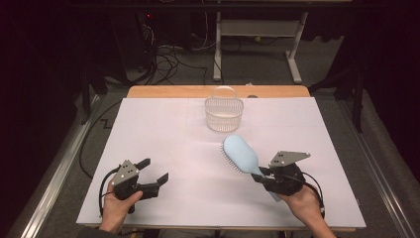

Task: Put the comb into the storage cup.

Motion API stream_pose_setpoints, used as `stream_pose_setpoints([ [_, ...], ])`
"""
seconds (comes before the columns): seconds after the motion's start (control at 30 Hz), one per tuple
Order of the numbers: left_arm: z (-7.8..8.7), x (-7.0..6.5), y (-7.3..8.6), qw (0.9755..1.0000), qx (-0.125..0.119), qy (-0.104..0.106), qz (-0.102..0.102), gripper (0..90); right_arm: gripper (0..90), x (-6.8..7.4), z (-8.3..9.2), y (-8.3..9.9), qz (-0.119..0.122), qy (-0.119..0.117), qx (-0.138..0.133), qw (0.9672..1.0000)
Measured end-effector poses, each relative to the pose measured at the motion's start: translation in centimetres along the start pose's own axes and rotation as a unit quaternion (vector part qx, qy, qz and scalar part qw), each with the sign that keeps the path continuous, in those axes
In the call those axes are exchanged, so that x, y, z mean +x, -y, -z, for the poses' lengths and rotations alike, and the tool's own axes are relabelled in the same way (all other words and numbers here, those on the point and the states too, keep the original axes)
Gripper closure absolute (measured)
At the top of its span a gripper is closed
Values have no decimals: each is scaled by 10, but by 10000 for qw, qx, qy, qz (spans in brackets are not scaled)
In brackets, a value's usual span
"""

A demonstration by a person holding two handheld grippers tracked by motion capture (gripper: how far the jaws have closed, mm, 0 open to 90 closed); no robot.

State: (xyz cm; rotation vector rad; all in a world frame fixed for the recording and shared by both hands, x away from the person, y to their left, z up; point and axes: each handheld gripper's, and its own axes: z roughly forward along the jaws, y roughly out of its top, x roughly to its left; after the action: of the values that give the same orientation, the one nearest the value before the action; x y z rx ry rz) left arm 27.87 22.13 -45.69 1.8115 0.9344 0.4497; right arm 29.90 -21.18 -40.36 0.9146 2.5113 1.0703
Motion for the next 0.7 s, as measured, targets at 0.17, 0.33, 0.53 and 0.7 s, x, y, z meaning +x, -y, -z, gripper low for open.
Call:
stream_pose_setpoints([
  [0.17, -1, -4, -5, 10000, -61, -26, -39, 153, 707, 6, -1, 1, 43, -10, -62, 10000],
  [0.33, -2, -7, -8, 9999, -74, -13, -80, 153, 707, 12, -2, 2, 80, -41, -100, 9999],
  [0.53, -4, -12, -11, 9998, -66, 118, -174, 159, 707, 18, -3, 2, 137, -30, -148, 9998],
  [0.7, -6, -18, -15, 9994, -144, 241, -222, 162, 707, 22, -3, 2, 150, -28, -181, 9997],
])
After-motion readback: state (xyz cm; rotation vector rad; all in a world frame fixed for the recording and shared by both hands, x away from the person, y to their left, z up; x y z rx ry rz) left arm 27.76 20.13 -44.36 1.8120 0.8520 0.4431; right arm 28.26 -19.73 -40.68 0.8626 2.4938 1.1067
